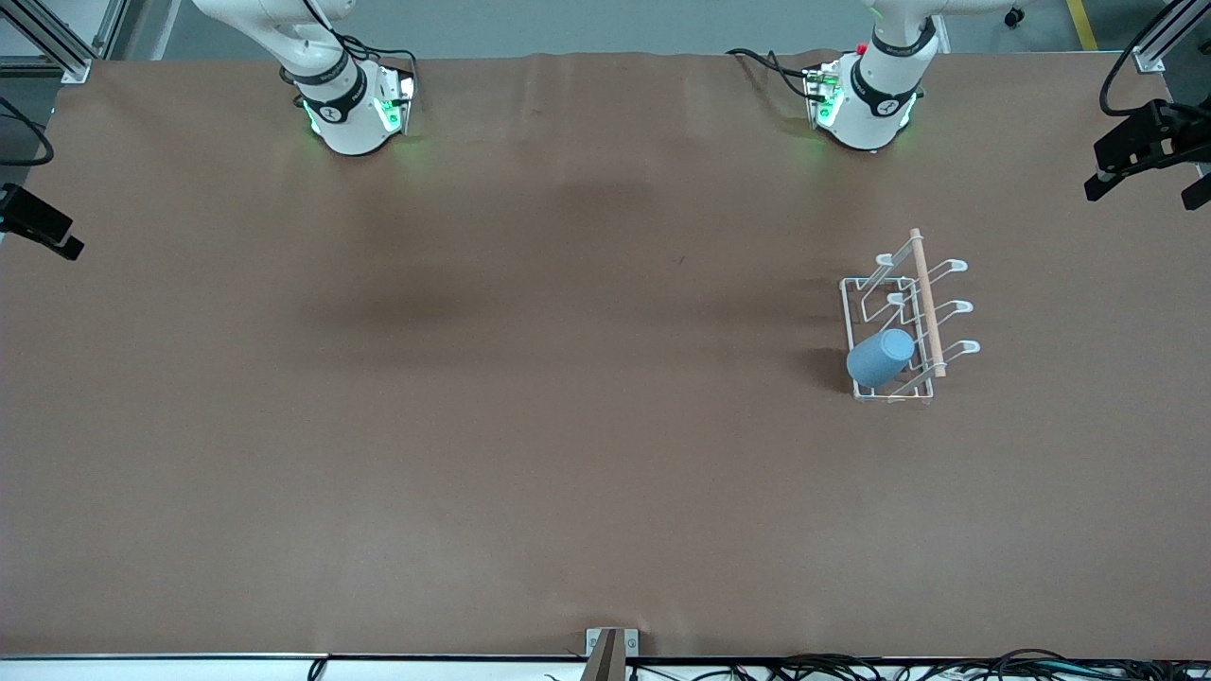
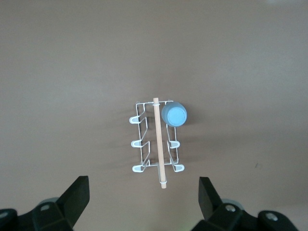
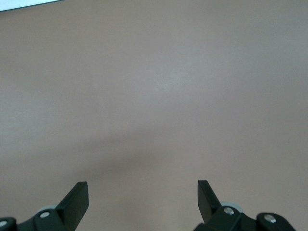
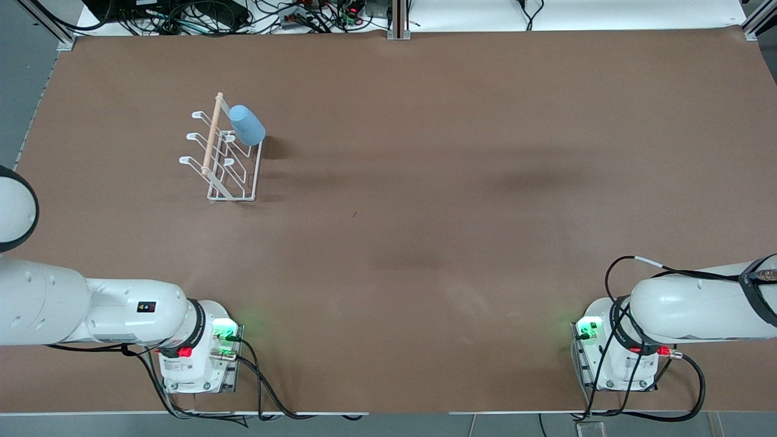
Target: Hang cup on cup holder
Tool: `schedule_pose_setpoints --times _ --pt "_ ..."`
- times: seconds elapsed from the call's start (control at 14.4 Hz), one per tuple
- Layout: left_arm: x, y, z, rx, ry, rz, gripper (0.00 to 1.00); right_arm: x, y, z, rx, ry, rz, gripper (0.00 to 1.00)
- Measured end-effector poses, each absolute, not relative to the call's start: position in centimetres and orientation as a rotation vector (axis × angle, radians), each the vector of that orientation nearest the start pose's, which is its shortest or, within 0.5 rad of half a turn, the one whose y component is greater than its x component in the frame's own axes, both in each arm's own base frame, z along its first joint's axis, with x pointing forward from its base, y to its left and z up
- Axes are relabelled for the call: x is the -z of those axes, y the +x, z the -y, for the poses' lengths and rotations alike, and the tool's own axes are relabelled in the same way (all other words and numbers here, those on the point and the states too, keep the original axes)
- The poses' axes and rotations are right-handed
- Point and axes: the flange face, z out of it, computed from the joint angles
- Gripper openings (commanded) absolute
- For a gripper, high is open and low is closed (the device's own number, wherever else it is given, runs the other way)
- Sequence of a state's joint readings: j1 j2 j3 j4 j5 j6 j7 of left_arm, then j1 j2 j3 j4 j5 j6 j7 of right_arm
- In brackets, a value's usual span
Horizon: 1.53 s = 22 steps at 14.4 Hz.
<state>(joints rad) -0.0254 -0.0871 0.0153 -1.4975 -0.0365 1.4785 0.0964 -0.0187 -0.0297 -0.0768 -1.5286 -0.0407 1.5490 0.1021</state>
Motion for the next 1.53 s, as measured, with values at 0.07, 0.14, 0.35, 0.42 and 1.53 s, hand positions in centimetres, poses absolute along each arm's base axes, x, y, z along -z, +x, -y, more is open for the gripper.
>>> schedule_pose_setpoints --times 0.07,0.14,0.35,0.42,1.53 --pt "-69.6 51.5 0.9 0.107 -3.166 -0.176 1.00 -65.9 54.0 5.7 0.080 -3.163 -0.317 1.00" --pt "-69.5 51.5 0.9 0.104 -3.161 -0.177 1.00 -65.9 54.0 5.7 0.080 -3.163 -0.317 1.00" --pt "-69.4 51.5 1.1 0.098 -3.155 -0.182 1.00 -65.9 54.0 5.7 0.080 -3.163 -0.317 1.00" --pt "-69.4 51.5 1.1 0.099 -3.154 -0.184 1.00 -65.9 54.0 5.7 0.080 -3.163 -0.317 1.00" --pt "-67.3 52.0 5.3 0.038 -3.160 -0.050 1.00 -65.9 54.1 5.6 0.080 -3.163 -0.315 1.00"
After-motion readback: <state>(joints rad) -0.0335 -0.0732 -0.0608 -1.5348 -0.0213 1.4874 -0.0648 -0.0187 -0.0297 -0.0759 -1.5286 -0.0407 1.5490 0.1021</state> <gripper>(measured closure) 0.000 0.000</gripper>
